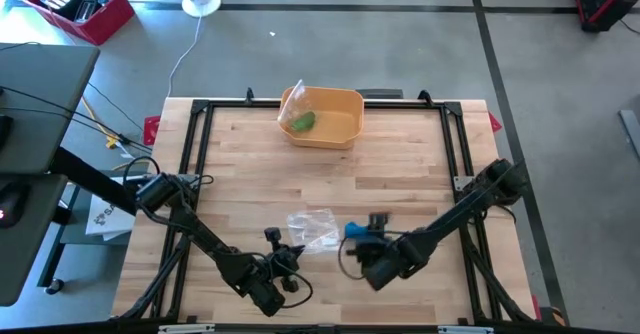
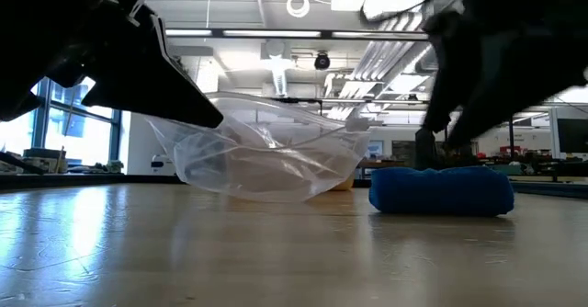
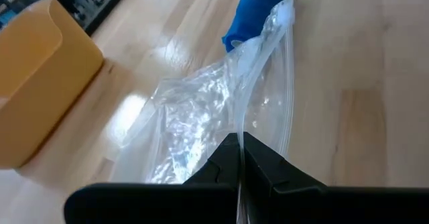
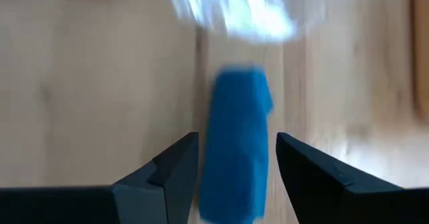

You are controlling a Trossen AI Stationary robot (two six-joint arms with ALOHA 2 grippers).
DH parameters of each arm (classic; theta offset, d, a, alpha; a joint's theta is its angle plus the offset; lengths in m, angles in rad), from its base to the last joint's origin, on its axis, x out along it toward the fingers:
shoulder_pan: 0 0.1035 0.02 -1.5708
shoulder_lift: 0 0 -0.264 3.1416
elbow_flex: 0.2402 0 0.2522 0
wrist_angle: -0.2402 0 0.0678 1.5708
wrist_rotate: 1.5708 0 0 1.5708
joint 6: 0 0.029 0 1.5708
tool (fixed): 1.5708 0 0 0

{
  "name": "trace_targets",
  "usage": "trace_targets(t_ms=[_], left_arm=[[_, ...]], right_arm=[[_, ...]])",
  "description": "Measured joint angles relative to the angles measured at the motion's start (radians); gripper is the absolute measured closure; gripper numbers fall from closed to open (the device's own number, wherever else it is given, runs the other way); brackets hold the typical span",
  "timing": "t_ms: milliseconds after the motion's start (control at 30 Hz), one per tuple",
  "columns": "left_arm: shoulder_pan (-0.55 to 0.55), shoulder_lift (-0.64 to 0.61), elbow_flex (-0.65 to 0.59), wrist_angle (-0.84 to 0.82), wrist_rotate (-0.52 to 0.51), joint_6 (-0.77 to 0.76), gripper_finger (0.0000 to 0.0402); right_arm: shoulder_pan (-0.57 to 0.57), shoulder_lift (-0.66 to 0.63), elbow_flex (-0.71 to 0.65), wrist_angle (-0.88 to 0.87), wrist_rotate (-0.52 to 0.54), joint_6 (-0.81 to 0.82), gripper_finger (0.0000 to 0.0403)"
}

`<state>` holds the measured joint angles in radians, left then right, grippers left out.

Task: Roll bandage
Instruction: Put the blue bandage to the zip bag

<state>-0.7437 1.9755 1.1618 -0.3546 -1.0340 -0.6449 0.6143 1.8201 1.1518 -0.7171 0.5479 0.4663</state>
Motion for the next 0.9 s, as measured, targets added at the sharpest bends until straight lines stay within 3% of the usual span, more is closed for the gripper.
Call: trace_targets(t_ms=[300,467,667,800,900], left_arm=[[0.003,0.0,0.0,0.003,0.02,-0.029,0.0401],[0.017,0.0,0.0,0.009,0.03,-0.067,0.0401],[0.031,0.0,0.0,0.008,0.03,-0.131,0.0401],[0.044,-0.001,0.0,0.013,0.03,-0.192,0.0401],[0.051,-0.001,0.005,0.028,0.03,-0.201,0.0401]], right_arm=[[-0.033,-0.113,-0.338,0.424,-0.073,0.027,0.0213],[-0.017,-0.107,-0.398,0.618,-0.096,0.1,0.0267],[0.062,-0.127,-0.302,0.621,-0.1,0.164,0.0378],[0.106,-0.116,-0.161,0.617,-0.137,0.156,0.0383],[0.101,-0.086,-0.062,0.588,-0.063,0.136,0.0379]])
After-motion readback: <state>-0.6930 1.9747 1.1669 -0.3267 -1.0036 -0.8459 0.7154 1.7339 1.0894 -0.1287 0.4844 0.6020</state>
